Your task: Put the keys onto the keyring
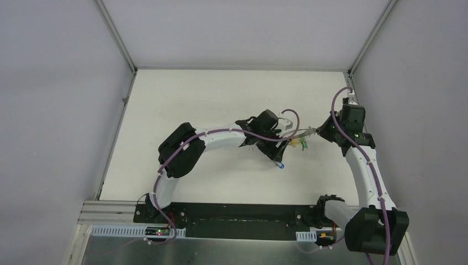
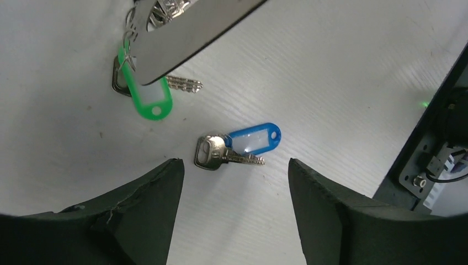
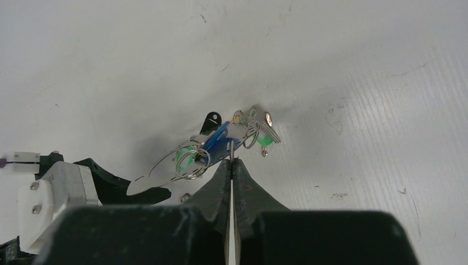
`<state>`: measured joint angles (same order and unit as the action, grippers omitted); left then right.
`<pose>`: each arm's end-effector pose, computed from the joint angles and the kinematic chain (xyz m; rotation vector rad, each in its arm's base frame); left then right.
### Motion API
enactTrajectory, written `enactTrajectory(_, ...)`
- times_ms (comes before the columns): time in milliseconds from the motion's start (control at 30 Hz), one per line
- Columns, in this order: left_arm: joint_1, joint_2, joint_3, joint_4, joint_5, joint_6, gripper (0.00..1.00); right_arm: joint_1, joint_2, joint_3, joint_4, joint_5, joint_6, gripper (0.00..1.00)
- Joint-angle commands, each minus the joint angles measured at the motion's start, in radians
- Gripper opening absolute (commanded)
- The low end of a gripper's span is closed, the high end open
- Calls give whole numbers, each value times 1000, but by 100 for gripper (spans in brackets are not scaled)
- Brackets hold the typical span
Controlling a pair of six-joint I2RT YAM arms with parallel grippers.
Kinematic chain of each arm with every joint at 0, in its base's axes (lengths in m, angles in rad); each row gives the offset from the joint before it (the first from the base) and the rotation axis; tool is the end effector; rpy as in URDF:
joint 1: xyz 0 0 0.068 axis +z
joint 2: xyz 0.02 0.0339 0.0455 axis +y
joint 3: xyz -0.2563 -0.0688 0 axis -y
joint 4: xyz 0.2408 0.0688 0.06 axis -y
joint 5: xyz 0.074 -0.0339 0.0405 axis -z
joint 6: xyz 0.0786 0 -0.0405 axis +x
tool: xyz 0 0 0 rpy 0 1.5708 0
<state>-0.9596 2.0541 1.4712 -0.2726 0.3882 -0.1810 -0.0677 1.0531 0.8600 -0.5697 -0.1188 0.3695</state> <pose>0.2450 -0.4015 0.1472 1.1550 2.3159 -0.9478 0.2510 -0.0077 0.2438 0.4502 2.3013 0.2885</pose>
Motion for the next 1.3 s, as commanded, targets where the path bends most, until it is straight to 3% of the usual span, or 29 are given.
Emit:
enactTrajectory(0,16,21,37,141,1,72,70,-6,-42,-8,47,54,21,0)
enactTrajectory(400,17,86,-4,215,74,38,63,-6,-31,0,62,14,23,0)
enactTrajectory(567,16,39,-85,232,42,27,49,-4,-33,-9,78,-6,29,0)
enactTrajectory(733,16,-32,-192,270,28,-1,44,-4,-33,-10,88,-24,34,0)
enactTrajectory(1100,16,-118,-328,402,24,-83,43,-3,-37,-17,99,-40,39,0)
enactTrajectory(1267,21,-118,-298,381,-40,-79,51,-3,-38,-16,99,-41,39,0)
